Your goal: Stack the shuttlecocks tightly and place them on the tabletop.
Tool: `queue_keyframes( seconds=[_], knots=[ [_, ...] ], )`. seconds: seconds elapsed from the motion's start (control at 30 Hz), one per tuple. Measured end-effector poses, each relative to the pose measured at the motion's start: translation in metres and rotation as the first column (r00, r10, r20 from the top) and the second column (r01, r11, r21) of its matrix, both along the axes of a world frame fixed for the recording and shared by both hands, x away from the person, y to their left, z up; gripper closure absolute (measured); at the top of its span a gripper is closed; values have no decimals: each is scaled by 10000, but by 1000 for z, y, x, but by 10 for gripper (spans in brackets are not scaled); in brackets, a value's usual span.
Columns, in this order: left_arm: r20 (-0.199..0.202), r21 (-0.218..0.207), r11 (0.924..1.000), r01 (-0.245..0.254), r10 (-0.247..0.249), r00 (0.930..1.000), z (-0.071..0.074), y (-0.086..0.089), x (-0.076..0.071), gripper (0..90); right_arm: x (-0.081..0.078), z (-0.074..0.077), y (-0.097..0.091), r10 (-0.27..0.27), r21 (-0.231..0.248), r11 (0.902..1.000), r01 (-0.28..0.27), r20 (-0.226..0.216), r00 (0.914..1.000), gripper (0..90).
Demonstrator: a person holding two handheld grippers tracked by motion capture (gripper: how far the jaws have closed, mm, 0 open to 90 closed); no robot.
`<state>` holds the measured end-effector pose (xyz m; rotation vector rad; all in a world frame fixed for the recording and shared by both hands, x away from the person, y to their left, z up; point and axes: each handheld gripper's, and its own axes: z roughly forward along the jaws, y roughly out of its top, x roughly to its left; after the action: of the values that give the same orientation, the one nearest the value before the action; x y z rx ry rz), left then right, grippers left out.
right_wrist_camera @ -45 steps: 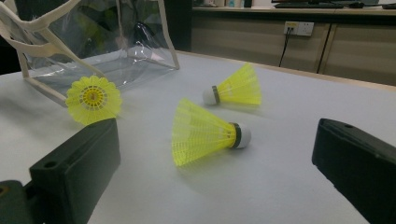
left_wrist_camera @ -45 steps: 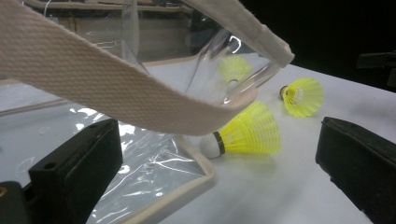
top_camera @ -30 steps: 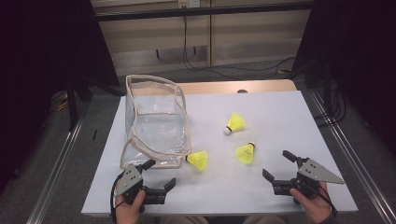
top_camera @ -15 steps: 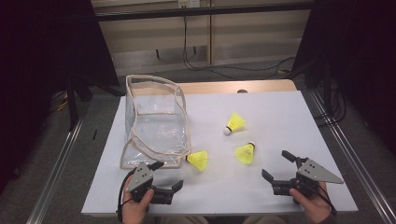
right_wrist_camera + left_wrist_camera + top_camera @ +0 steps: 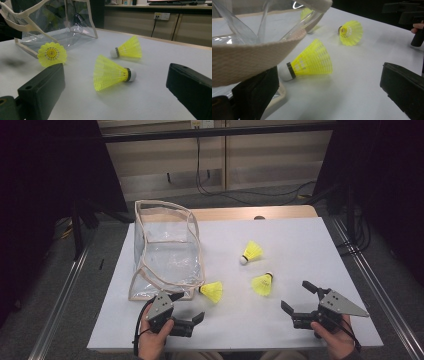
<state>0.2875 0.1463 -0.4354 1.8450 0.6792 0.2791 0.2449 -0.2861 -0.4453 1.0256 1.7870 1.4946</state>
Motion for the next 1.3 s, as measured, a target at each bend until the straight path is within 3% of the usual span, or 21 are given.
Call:
queue_keyframes(
  seconds=[0.3, 0.63, 0.73, 0.77, 1.3],
  knots=[
    [-73, 76, 9991, 421, -421, 9991, -1, -14, 2, 23, 0, 0, 0, 70, -27, 10000, -70, -32, 10000, 16],
    [-187, 249, 9993, 264, -260, 9995, 1, -27, 1, 23, 1, 0, 0, 85, -33, 10000, -85, -10, 10000, 16],
    [-188, 315, 9991, 300, -294, 9994, 1, -30, 2, 23, 0, 0, 0, 94, -17, 10000, -94, -51, 9999, 16],
    [-233, 508, 9978, 419, -408, 9989, 1, -33, 2, 23, 0, 0, 0, 90, -31, 10000, -90, -42, 10000, 16],
    [-251, 720, 9964, 446, -429, 9988, 1, -49, 7, 28, 1, 0, -2, 8, -36, 10000, -8, -24, 10000, 16]
  ],
)
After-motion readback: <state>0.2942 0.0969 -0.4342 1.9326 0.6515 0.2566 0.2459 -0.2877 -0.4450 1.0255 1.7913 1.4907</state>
